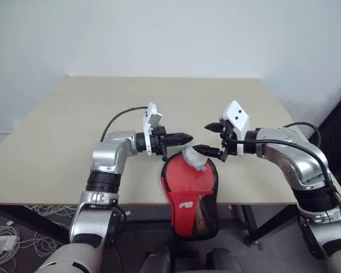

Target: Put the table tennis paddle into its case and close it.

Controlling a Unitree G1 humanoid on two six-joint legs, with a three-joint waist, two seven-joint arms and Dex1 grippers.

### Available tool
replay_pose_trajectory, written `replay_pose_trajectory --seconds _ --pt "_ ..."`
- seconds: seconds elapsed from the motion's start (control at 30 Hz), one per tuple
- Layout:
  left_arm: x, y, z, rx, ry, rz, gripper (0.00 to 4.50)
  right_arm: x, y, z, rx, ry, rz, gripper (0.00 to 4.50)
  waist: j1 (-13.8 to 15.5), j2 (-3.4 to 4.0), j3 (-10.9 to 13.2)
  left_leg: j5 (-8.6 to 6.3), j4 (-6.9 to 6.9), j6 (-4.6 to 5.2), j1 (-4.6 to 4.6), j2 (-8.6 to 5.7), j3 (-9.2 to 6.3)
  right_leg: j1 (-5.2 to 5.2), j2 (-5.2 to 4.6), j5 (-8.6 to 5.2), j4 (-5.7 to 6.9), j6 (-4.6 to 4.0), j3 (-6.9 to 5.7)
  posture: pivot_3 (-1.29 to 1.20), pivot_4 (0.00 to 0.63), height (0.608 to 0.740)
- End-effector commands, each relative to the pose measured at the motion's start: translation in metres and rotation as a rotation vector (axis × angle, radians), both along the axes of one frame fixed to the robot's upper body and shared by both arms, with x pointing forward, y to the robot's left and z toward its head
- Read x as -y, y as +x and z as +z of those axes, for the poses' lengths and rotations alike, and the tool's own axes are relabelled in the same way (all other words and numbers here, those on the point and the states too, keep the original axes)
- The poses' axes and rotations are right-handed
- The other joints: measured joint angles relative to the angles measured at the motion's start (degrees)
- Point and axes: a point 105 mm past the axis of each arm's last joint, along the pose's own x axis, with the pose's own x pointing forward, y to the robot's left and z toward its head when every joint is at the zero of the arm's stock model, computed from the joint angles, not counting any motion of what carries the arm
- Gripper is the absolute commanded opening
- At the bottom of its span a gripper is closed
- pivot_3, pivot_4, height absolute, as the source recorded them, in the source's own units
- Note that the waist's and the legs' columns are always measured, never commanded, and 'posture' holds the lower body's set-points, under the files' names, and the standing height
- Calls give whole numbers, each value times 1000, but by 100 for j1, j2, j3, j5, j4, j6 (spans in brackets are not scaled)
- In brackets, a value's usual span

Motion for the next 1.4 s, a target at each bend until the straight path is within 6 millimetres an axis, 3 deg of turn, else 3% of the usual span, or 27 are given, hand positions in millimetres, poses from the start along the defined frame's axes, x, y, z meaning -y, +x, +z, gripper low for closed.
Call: replay_pose_trajectory --seconds 0.03,0.4,0.53,0.63,0.93,1.0,1.4 --pt "-6 -1 16 42 -13 28 0 -8 9 -6 28 -12 10 4478 -2 1 0 0 -1 0 0 -5 2 -1 1 0 0 0 0 0 0 739" --pt "-45 13 20 48 -6 181 0 -13 28 -43 9 -47 -6 4478 -8 5 1 -1 -5 -4 10 -11 9 -2 9 6 0 -10 -1 0 0 739" --pt "-46 12 16 42 1 190 0 -11 29 -55 0 -68 -4 4478 -7 6 1 -1 -5 -5 10 -13 7 -3 9 6 -1 -11 0 0 0 739" --pt "-44 10 10 35 10 180 0 -11 30 -58 1 -74 -7 3889 -9 6 1 -1 -6 -5 12 -13 7 -2 9 7 -1 -12 0 0 0 739" --pt "-35 -10 -19 12 76 103 0 -10 35 -57 17 -87 -6 712 -32 10 0 -2 -9 -6 16 -11 10 -1 10 10 0 -17 0 0 0 739" --pt "-30 -17 -27 3 87 74 0 -11 37 -55 21 -92 -2 177 -32 10 0 -2 -9 -7 15 -11 9 -2 10 10 0 -18 0 0 0 739" --pt "-10 -25 -66 0 148 8 0 -37 46 -39 54 -139 152 37 -36 20 0 -1 -10 -6 18 -10 14 -2 12 12 0 -21 0 0 0 739"
